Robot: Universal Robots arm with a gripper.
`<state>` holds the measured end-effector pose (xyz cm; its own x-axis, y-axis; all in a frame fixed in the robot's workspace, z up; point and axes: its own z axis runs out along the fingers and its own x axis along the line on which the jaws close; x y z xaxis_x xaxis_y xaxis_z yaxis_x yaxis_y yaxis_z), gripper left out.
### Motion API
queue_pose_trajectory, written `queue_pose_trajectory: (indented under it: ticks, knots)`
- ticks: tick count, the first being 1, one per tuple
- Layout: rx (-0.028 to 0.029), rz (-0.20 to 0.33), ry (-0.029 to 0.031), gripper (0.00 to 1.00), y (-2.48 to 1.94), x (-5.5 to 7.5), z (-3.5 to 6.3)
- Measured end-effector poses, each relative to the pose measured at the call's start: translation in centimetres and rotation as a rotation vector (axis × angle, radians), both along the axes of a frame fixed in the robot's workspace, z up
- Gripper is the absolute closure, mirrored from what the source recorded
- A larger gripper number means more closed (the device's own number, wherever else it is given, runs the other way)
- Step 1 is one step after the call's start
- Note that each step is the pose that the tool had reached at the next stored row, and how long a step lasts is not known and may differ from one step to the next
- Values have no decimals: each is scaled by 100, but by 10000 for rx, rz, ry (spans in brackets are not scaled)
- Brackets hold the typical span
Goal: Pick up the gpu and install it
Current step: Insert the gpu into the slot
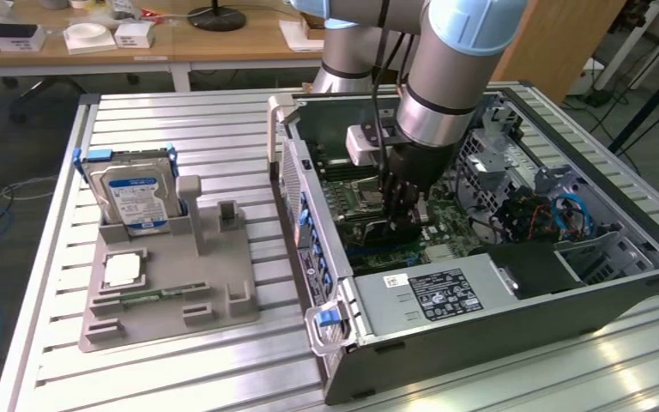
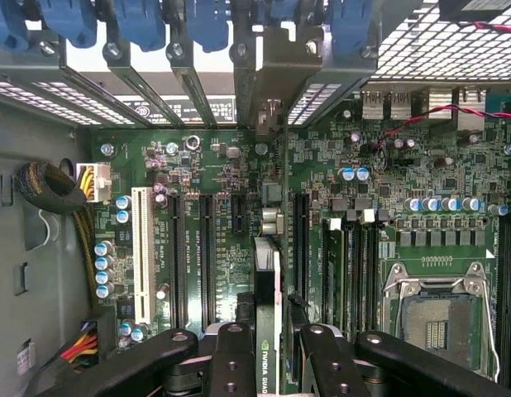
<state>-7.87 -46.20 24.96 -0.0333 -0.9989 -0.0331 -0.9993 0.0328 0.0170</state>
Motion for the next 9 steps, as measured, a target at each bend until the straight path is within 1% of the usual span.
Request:
queue_pose_trajectory:
  ticks: [9]
  knots:
    - [-1, 1, 0, 74, -1, 0, -31]
